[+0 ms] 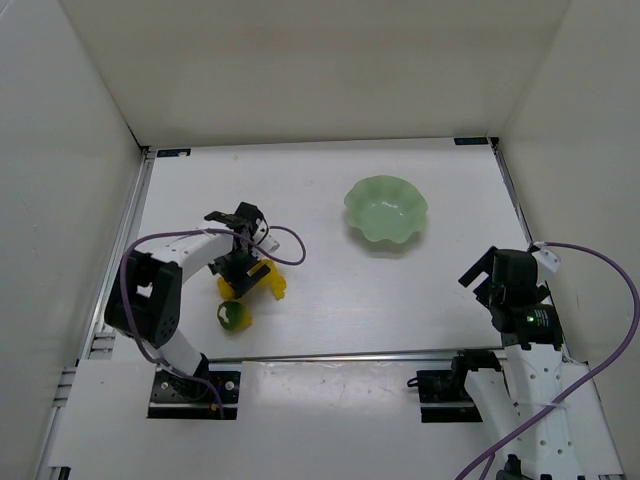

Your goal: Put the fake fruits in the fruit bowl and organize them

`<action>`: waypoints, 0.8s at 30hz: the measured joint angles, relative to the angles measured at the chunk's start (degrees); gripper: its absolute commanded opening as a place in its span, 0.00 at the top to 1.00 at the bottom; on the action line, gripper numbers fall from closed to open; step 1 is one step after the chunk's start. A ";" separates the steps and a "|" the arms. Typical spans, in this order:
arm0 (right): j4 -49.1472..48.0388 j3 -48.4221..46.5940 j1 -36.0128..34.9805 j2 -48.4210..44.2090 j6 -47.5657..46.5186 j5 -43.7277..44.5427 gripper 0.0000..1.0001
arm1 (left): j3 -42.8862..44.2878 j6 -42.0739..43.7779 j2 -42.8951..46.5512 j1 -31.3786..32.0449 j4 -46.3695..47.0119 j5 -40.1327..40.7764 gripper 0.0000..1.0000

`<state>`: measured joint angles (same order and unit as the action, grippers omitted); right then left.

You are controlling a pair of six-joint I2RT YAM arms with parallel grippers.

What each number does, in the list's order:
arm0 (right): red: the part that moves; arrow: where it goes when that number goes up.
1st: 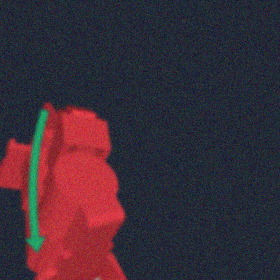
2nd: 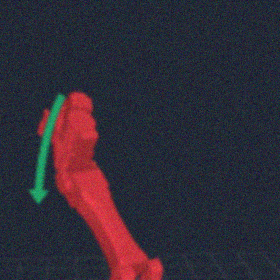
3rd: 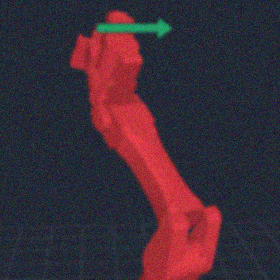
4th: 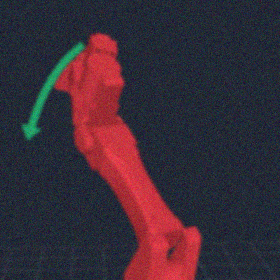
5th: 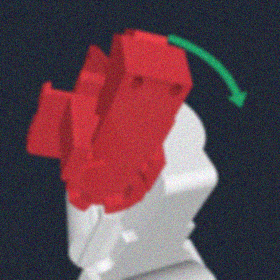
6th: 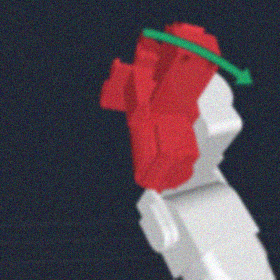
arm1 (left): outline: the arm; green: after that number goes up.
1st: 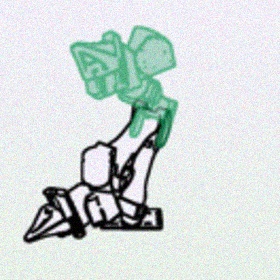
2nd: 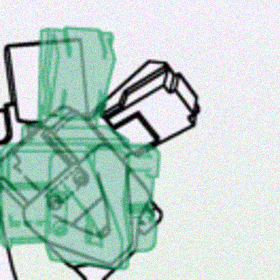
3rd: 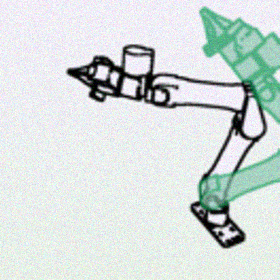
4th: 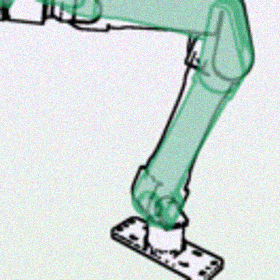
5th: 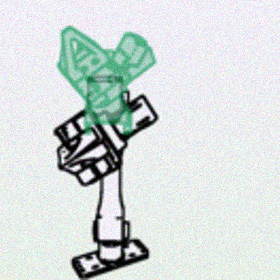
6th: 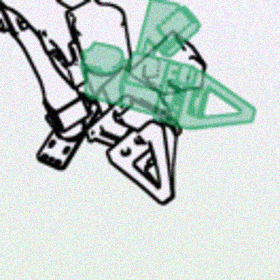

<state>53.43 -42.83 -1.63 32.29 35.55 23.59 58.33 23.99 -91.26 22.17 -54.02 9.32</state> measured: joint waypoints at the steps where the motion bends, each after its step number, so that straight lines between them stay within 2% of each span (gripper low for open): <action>1: 0.00 0.00 0.00 0.00 0.00 0.00 0.00 | 0.00 -0.04 -1.22 -0.11 0.17 0.13 0.06; 2: 0.00 0.00 0.00 0.00 0.00 0.00 0.00 | 0.02 -0.02 -2.36 -0.39 0.26 0.13 0.11; 3: 0.00 0.00 0.00 0.00 0.00 0.00 0.00 | 0.02 -0.13 -3.32 -0.52 0.22 0.09 0.28; 4: 0.00 0.00 0.00 0.00 -0.02 0.02 0.00 | 0.02 -0.48 -4.22 -0.66 0.13 0.00 0.37; 8: 0.00 0.00 0.00 0.00 0.00 0.02 0.00 | 2.10 -0.61 -5.05 -1.75 -1.55 -0.59 0.60; 13: -0.04 0.00 0.00 0.09 0.00 0.02 0.00 | 9.77 -2.49 -5.05 -3.26 -5.77 -0.50 0.60; 17: -1.62 0.26 0.00 1.05 -0.13 -0.02 0.00 | 21.81 -4.46 -6.01 -2.47 -10.99 3.69 0.60; 22: -4.94 1.03 0.00 5.05 -0.55 -0.90 0.00 | 40.30 -5.38 -11.91 3.41 -10.47 8.57 0.59; 24: -5.73 1.07 0.00 7.26 -1.03 -1.20 0.00 | 47.58 -5.20 -16.39 6.21 -9.90 10.08 0.61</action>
<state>47.70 -41.76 -1.63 39.55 34.52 22.39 105.91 18.79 -107.66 28.38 -63.92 19.40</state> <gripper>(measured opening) 0.996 0.697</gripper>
